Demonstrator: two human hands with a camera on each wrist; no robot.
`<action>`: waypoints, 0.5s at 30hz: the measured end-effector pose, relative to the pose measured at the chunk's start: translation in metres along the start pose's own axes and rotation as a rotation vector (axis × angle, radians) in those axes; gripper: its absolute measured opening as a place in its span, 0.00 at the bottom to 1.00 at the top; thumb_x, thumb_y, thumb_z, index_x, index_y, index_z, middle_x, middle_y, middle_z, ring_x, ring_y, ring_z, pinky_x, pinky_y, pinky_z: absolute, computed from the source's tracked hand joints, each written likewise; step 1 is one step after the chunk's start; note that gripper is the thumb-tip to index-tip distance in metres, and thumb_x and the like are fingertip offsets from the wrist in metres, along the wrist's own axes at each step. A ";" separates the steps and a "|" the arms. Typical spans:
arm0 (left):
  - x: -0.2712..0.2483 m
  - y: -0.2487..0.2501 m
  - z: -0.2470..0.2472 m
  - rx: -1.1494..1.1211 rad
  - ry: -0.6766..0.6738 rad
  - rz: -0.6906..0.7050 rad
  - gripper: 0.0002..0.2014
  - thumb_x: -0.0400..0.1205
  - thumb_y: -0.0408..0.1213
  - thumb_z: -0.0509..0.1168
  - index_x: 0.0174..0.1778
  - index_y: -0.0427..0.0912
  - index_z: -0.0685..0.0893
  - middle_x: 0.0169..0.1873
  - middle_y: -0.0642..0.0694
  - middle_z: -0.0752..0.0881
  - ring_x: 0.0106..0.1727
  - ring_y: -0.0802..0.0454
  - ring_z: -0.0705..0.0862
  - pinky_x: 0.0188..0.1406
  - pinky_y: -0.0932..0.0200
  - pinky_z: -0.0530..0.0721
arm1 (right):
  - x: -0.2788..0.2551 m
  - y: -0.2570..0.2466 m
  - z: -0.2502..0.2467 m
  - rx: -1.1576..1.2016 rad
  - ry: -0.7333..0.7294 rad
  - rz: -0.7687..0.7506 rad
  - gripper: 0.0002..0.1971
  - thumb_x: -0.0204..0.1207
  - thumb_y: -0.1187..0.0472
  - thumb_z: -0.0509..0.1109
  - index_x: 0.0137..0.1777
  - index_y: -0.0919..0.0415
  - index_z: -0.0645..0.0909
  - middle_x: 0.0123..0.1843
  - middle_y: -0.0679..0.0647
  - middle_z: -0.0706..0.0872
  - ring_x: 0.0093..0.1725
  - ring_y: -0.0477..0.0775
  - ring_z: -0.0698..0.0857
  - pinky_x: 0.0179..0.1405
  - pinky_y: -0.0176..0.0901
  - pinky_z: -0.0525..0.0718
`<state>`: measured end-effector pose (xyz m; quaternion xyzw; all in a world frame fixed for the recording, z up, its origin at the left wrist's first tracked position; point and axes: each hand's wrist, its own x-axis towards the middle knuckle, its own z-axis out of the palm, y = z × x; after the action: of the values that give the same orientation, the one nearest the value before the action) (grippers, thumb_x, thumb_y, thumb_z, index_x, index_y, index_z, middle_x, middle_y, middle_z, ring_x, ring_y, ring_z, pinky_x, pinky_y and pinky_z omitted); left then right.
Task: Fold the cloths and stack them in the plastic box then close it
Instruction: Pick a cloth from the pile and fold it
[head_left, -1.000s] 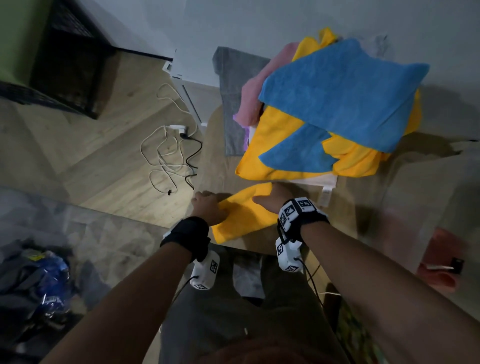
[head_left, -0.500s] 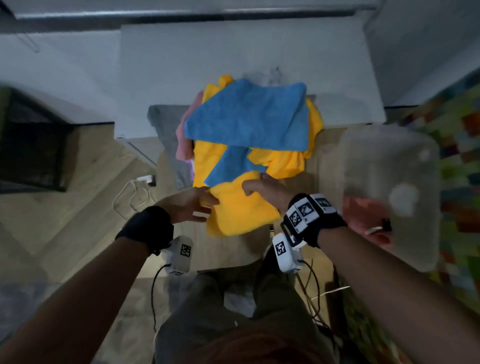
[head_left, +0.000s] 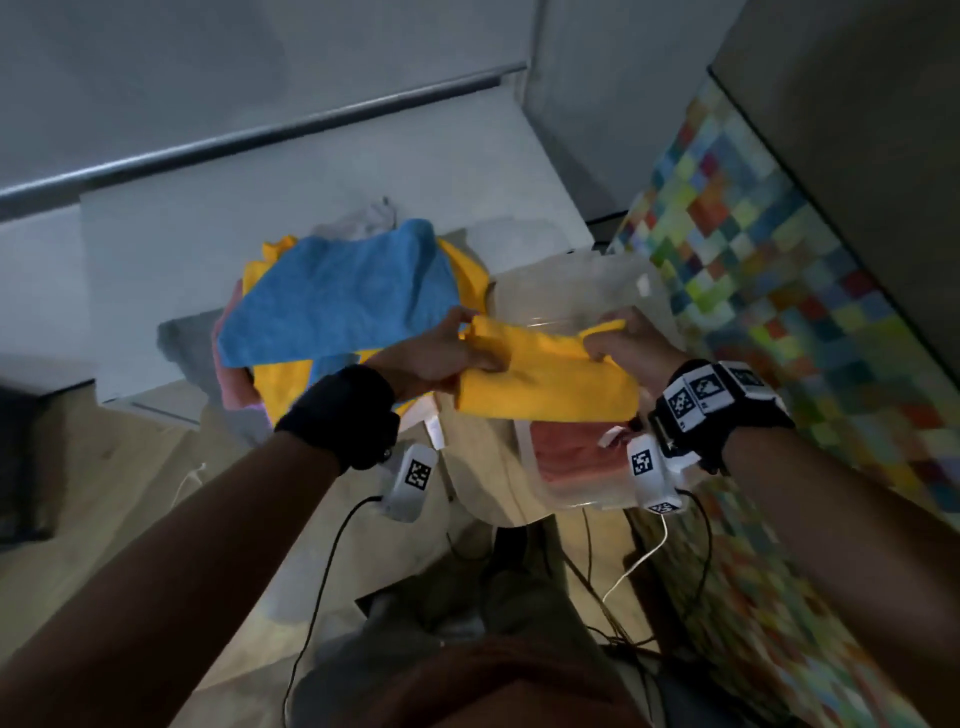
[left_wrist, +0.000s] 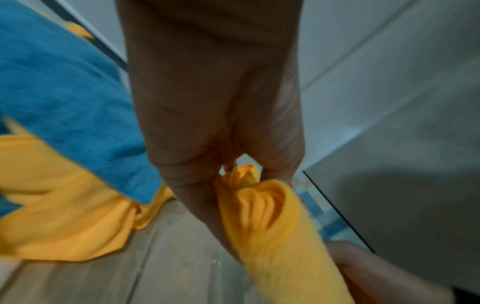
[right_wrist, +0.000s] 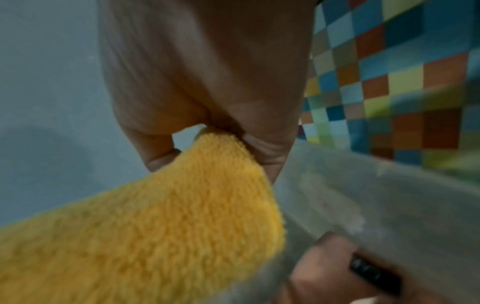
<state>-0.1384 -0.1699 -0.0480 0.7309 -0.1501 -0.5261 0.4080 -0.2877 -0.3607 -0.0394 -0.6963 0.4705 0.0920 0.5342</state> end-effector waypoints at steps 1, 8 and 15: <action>0.007 0.005 0.012 0.130 -0.001 0.023 0.31 0.75 0.37 0.75 0.69 0.54 0.67 0.56 0.42 0.78 0.48 0.47 0.81 0.36 0.54 0.84 | 0.002 0.009 -0.010 -0.070 0.019 0.020 0.20 0.73 0.66 0.68 0.63 0.55 0.71 0.48 0.54 0.74 0.43 0.53 0.75 0.39 0.47 0.71; 0.048 0.009 0.098 0.625 -0.169 0.108 0.29 0.74 0.24 0.65 0.66 0.46 0.59 0.37 0.40 0.74 0.33 0.43 0.78 0.22 0.55 0.73 | 0.026 0.060 -0.029 -0.547 0.003 -0.030 0.24 0.76 0.72 0.64 0.67 0.56 0.61 0.34 0.57 0.69 0.29 0.58 0.70 0.24 0.46 0.64; 0.071 -0.019 0.138 1.008 -0.242 0.015 0.30 0.81 0.29 0.62 0.78 0.49 0.62 0.68 0.29 0.68 0.59 0.27 0.81 0.46 0.49 0.76 | 0.042 0.091 -0.019 -0.672 -0.098 -0.060 0.29 0.71 0.78 0.61 0.72 0.59 0.63 0.63 0.67 0.73 0.61 0.69 0.79 0.51 0.54 0.77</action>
<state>-0.2376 -0.2642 -0.1240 0.7697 -0.4362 -0.4661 -0.0112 -0.3413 -0.3990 -0.1179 -0.8417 0.3668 0.2597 0.2993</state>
